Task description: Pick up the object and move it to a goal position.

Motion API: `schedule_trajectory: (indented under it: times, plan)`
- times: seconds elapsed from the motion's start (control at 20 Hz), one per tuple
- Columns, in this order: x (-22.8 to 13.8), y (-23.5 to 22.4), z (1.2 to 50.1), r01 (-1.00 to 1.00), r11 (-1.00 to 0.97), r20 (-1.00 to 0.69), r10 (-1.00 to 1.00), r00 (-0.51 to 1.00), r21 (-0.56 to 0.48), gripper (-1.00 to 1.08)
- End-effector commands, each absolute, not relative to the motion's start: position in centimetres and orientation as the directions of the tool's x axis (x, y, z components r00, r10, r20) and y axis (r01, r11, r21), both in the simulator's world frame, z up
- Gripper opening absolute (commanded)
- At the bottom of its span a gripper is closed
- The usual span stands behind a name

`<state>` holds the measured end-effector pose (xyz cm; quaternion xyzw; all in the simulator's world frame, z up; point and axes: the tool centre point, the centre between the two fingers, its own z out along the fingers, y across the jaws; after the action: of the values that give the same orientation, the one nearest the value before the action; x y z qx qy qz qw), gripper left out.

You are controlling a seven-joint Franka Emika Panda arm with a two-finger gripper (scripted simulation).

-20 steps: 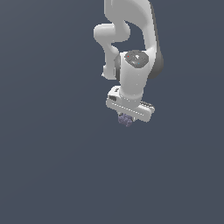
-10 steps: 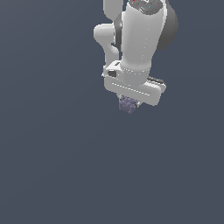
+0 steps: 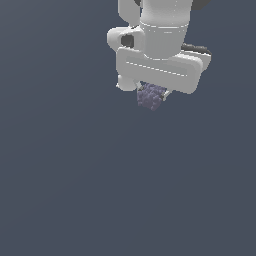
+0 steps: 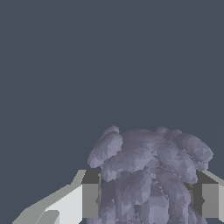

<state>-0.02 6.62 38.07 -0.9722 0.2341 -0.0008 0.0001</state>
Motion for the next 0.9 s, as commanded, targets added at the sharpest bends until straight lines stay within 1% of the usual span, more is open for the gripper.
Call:
schedule_trajectory:
  times: [0.0,0.4,0.85]
  plan:
    - [0.2,6.6,40.3,-0.455,-0.891,0.0,-0.455,0.891,0.0,-1.0]
    - [0.8,6.6,44.8,-0.454,-0.891,0.0,-0.454,0.891,0.0,-1.0]
    - [1.2,6.6,46.5,-0.454,-0.891,0.0,-0.454,0.891,0.0,-1.0]
